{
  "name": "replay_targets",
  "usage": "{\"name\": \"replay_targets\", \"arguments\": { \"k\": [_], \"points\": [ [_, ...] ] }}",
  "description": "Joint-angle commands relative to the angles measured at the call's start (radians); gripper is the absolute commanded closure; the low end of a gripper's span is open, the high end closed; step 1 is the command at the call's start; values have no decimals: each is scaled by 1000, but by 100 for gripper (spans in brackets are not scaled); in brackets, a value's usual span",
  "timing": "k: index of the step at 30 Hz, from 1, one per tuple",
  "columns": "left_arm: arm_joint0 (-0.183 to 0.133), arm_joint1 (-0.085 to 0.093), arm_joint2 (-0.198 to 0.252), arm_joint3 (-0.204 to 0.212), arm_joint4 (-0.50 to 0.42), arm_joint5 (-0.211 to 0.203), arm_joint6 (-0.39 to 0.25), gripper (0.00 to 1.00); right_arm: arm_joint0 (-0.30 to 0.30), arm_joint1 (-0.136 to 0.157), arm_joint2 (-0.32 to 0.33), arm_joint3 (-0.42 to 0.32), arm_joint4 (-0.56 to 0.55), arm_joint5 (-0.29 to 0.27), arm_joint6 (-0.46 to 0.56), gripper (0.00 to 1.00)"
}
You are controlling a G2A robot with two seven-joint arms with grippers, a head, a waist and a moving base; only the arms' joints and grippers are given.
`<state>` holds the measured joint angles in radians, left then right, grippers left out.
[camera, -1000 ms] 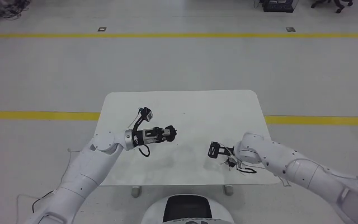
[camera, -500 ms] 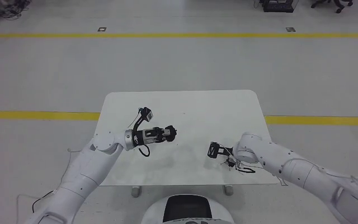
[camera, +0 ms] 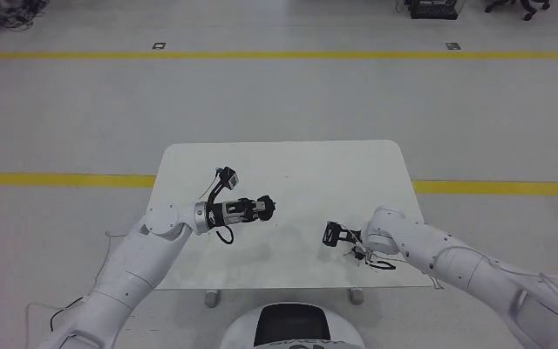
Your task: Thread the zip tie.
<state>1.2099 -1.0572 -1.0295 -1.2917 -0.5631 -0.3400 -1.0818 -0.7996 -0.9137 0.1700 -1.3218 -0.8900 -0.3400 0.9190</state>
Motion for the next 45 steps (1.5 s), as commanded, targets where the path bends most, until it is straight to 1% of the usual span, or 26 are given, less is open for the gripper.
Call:
{"name": "replay_targets", "arguments": {
  "k": [1,3,4,6,8,13,17,23,24,26,28,42,45],
  "points": [
    [0,0,0,0,0,0,0,100,0,-2,0,4,-1,0,-1,79],
    [0,0,0,0,0,0,0,100,-1,-4,0,9,-1,0,-2,81],
    [0,0,0,0,0,0,0,100,-1,-5,0,11,-1,0,-3,85],
    [0,0,0,0,0,0,0,100,-2,-8,0,16,-1,0,-4,87],
    [0,0,0,0,0,0,0,100,-2,-10,0,18,0,0,-3,93],
    [0,0,0,0,0,0,0,100,-1,-14,0,24,1,0,1,100],
    [0,0,0,0,0,0,0,100,1,-16,0,23,-1,0,5,100],
    [0,0,0,0,0,0,0,100,2,-10,0,-1,-11,0,13,100],
    [0,0,0,0,0,0,0,100,1,-9,0,-4,-12,0,10,93],
    [0,0,0,0,0,0,0,100,0,-6,0,-4,-12,0,-2,83],
    [0,0,0,0,0,0,0,100,-2,-5,0,-2,-15,0,-7,80],
    [0,0,0,0,0,0,0,100,-7,-9,0,9,-19,0,-16,82],
    [0,0,0,0,0,0,0,100,-9,-11,0,12,-27,0,-20,80]
  ]
}}
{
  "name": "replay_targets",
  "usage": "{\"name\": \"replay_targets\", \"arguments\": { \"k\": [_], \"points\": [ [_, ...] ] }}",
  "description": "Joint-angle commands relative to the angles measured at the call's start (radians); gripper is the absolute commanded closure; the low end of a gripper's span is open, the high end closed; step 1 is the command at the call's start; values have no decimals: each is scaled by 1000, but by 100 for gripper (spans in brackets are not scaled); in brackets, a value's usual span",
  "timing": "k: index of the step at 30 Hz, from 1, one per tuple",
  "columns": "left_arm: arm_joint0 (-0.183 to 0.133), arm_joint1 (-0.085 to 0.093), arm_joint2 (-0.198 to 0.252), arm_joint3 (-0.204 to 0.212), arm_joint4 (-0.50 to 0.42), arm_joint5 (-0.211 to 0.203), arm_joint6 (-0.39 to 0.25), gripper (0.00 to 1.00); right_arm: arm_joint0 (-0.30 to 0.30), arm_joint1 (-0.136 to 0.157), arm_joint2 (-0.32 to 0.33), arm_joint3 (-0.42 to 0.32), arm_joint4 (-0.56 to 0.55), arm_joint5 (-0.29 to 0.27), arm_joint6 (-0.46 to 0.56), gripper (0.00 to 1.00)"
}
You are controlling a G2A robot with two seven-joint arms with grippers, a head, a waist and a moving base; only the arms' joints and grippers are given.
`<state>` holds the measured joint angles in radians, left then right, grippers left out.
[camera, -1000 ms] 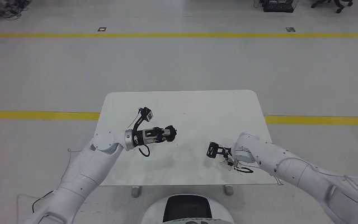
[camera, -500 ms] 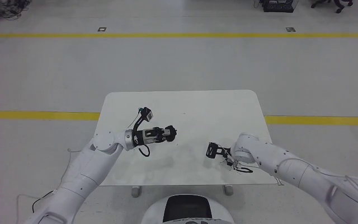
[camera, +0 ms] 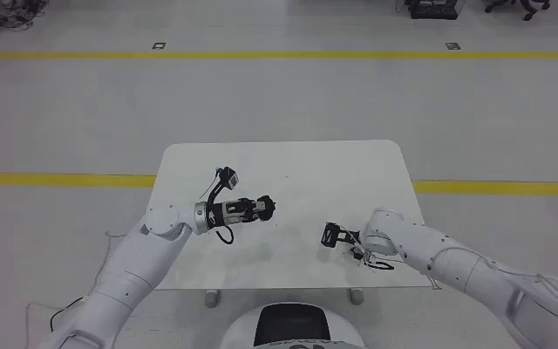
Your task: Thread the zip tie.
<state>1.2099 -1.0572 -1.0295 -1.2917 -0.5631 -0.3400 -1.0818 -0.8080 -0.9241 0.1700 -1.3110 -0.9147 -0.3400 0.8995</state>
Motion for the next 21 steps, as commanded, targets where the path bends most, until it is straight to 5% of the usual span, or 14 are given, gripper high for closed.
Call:
{"name": "replay_targets", "arguments": {
  "k": [1,10,21],
  "points": [
    [0,0,0,0,0,0,0,100,-1,-1,0,2,-8,0,-6,80],
    [0,0,0,0,0,0,0,100,-8,-5,0,4,-31,0,-23,76],
    [0,0,0,0,0,0,0,100,-7,-13,0,14,-19,0,-10,96]
  ]
}}
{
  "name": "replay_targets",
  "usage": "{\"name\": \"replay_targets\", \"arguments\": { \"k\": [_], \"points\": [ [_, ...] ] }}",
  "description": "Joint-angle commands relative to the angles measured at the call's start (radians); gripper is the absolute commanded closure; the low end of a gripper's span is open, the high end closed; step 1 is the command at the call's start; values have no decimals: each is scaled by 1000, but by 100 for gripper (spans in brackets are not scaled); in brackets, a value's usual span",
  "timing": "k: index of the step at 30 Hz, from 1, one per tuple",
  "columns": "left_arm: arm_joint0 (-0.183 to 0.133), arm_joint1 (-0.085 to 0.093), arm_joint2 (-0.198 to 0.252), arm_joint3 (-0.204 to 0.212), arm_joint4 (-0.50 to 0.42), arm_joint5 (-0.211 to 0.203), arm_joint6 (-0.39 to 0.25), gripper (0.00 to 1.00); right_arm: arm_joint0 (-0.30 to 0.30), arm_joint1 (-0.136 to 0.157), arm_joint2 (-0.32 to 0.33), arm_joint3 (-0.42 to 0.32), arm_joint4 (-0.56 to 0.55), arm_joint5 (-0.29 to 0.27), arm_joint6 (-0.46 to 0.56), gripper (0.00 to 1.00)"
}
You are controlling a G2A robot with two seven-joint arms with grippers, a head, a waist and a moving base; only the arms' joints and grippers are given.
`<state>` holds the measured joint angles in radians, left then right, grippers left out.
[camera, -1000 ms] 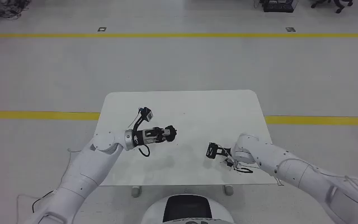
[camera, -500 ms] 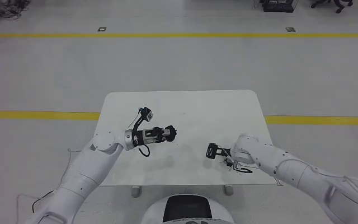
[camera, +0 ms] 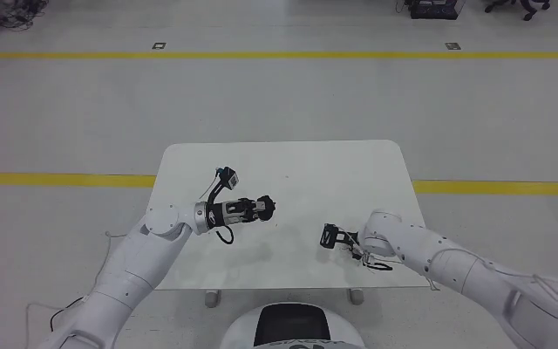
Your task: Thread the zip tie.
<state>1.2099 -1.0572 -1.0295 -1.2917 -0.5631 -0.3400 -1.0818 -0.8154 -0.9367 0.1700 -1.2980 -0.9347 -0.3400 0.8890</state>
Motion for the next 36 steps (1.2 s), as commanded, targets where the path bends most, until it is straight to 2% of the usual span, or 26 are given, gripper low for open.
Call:
{"name": "replay_targets", "arguments": {
  "k": [1,8,19,36],
  "points": [
    [0,0,0,0,0,0,0,100,1,-1,0,2,4,0,3,100],
    [0,0,0,0,0,0,0,100,14,5,0,-21,2,0,25,100],
    [0,0,0,0,0,0,0,100,24,48,0,-115,-4,0,65,100],
    [0,0,0,0,0,0,0,100,23,87,0,-154,-26,0,26,99]
  ]
}}
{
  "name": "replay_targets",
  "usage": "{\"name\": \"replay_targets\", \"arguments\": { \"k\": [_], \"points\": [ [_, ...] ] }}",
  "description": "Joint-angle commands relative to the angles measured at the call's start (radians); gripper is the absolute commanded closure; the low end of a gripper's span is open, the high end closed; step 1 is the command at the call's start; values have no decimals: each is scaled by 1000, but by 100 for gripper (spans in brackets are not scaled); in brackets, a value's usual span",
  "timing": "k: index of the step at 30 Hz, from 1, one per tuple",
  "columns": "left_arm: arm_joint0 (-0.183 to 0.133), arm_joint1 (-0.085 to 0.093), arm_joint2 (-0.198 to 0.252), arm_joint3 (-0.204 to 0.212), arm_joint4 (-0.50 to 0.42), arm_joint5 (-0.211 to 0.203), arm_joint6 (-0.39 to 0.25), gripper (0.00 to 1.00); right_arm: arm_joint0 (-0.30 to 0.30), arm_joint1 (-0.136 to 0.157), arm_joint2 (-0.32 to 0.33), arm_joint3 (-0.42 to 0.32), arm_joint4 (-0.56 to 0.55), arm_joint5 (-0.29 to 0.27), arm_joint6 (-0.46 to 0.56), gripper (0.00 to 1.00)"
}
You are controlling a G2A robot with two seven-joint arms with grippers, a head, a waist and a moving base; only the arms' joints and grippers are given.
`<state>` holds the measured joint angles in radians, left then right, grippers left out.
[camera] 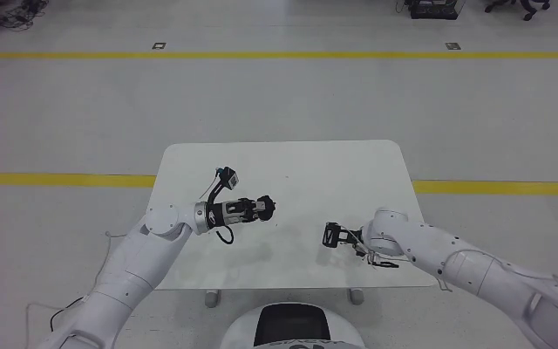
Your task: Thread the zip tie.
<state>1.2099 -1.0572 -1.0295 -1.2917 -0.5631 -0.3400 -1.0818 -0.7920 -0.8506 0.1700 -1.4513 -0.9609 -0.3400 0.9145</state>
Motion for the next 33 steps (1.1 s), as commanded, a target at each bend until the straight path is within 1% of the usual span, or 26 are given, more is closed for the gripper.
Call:
{"name": "replay_targets", "arguments": {
  "k": [1,8,9,15,17,22,29,33],
  "points": [
    [0,0,0,0,0,0,0,100,0,2,0,-2,0,0,0,99],
    [0,0,0,0,0,0,0,100,-2,4,0,-5,5,0,5,98],
    [0,0,0,0,0,0,0,100,-2,4,0,-5,6,0,6,100],
    [0,0,0,0,0,0,0,100,-3,1,0,1,9,0,4,100],
    [0,0,0,0,0,0,0,100,-3,0,0,3,11,0,5,98],
    [0,0,0,0,0,0,0,100,-3,-5,0,6,19,0,15,97],
    [0,0,0,0,0,0,0,100,-3,-16,0,29,34,0,20,97],
    [0,0,0,0,0,0,0,100,-5,-30,0,51,45,0,23,100]
  ]
}}
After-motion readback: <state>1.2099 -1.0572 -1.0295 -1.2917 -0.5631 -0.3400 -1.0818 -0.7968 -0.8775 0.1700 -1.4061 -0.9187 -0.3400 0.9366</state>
